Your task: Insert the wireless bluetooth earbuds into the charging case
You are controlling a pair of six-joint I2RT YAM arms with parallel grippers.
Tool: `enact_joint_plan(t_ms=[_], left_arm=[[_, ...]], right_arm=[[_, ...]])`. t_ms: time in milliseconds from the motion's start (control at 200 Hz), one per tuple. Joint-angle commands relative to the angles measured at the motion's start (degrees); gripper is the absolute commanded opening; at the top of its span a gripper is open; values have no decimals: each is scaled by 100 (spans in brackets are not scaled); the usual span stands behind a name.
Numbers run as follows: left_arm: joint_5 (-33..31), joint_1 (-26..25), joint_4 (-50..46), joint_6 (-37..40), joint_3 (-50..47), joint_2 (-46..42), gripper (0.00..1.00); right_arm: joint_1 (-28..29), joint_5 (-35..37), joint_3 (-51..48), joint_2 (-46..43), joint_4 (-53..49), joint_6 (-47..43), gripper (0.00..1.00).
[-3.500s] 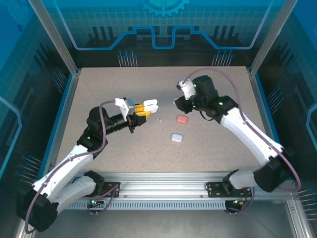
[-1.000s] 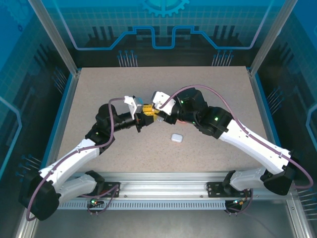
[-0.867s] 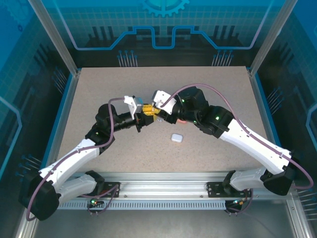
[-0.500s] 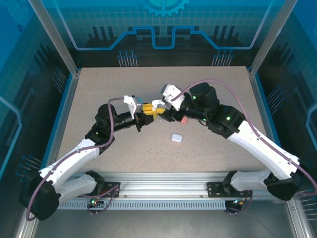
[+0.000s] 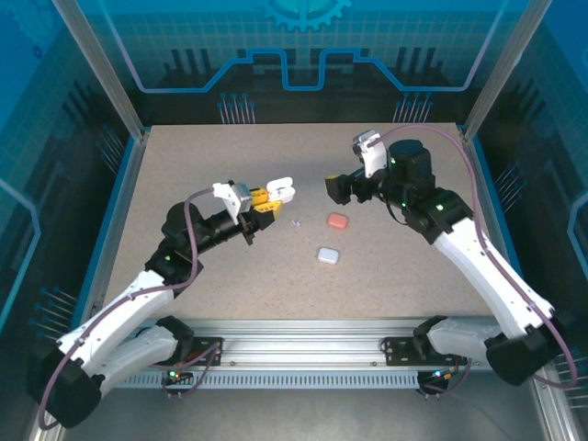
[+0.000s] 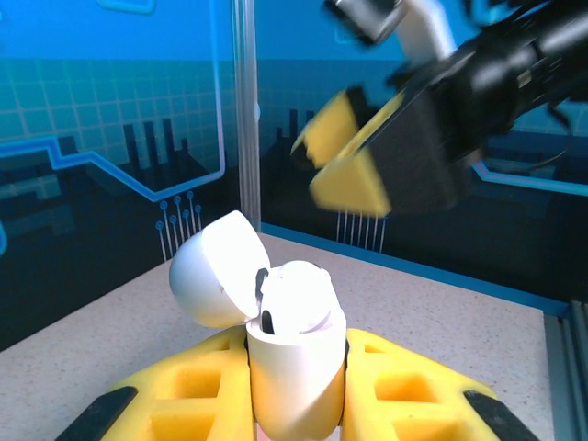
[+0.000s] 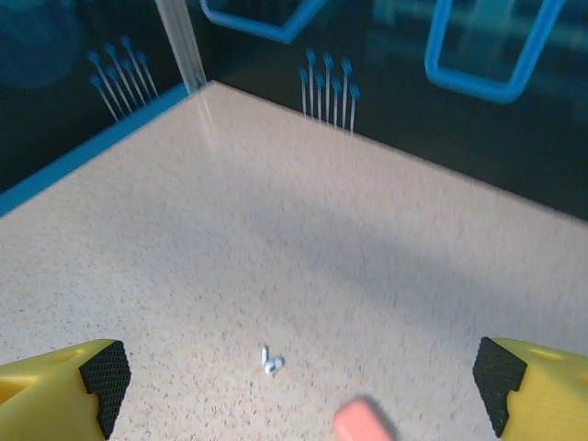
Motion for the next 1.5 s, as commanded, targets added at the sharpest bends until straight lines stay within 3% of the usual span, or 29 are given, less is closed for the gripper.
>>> enact_joint_plan(t_ms=[0,140,335,660,955,1201,1491], left_arm=[[-227,-25,-240,347,-28,-287,3],[-240,-21,-436,447,-3,-489,3],[-242,-17,-517,451,25,-609,3],[-208,-22,-526,436,0,-634,3],[-233,-24,-513,440,-36,-674,3],[-253,-21,-504,460,-41,-675,3],[-245,-22,-490,466,-19,-631,3]], right_arm=[[-149,-149,-147,616,-355,631,90],[-16,-83,68,1618,-448,758,74],[373,89,807,3141,-761,1205,63],[1123,98,2523,5215,-1176,1344,67],[1408,895,4161,6524,-2399,1239,67],[1554,1026,4718,7014,-2871,1249,68],[1689,1192,4687,6958,-3124,1203,69]])
